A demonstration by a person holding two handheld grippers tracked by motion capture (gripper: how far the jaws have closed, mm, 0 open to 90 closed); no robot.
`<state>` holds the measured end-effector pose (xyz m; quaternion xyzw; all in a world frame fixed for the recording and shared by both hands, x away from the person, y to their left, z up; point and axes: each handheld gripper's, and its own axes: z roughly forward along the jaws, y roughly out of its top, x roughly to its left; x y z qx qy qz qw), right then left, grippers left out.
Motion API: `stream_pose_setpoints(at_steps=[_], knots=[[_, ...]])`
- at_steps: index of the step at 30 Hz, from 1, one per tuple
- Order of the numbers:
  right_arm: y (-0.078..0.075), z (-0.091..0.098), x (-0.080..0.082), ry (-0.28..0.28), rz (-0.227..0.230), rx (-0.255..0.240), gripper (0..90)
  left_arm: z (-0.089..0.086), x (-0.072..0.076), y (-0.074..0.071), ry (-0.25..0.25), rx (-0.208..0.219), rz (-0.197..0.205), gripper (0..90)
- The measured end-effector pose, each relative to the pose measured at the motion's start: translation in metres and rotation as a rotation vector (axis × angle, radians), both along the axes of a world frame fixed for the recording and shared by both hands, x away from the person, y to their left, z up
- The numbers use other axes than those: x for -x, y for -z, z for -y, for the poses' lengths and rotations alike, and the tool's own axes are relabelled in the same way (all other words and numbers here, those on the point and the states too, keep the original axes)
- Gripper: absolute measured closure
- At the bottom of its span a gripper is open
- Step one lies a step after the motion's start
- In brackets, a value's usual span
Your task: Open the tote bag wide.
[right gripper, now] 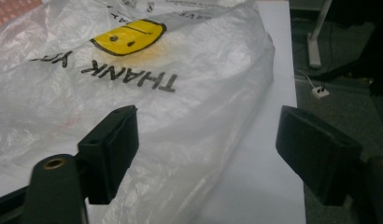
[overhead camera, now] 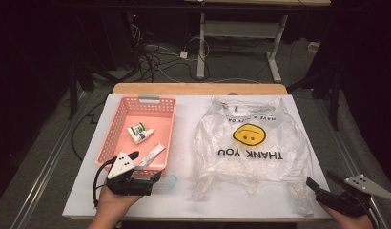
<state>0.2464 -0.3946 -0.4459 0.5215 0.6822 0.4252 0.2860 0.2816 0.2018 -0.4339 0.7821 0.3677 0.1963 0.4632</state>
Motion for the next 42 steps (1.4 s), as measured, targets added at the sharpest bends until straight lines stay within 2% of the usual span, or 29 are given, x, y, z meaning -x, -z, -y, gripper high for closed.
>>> stream_pose_setpoints(at_steps=[3,5,7,10,16,19,21,24,33,42], knots=[[0.007,0.002,-0.001,0.001,-0.041,-0.018,30.0,-0.001,0.000,0.001,-0.017,0.009,0.006,0.0],[0.012,0.002,-0.003,-0.010,-0.062,-0.023,34.3,-0.002,0.000,0.001,-0.013,0.023,0.000,0.0],[0.014,0.001,-0.004,-0.022,-0.092,-0.036,37.8,-0.002,0.001,0.002,-0.011,0.025,0.011,0.0],[0.016,-0.001,-0.005,-0.029,-0.105,-0.025,41.3,-0.004,0.001,0.002,-0.007,0.034,0.013,0.0],[0.020,0.001,-0.006,-0.032,-0.138,-0.050,48.9,-0.005,-0.001,0.002,-0.007,0.055,-0.005,0.0],[0.020,0.000,-0.006,-0.038,-0.143,-0.044,52.2,-0.005,-0.002,0.002,0.005,0.053,-0.021,0.0],[0.021,0.000,-0.005,-0.038,-0.143,-0.041,54.1,-0.003,0.000,0.002,0.009,0.032,0.011,0.0],[0.022,0.001,-0.005,-0.038,-0.147,-0.039,58.4,-0.002,0.000,0.002,0.010,0.018,0.015,0.0],[0.027,0.003,-0.006,-0.060,-0.175,-0.051,70.3,-0.004,0.000,0.003,-0.002,0.031,0.020,0.0],[0.027,0.001,-0.005,-0.086,-0.178,-0.032,80.0,-0.003,0.001,0.003,0.006,0.040,0.023,0.0]])
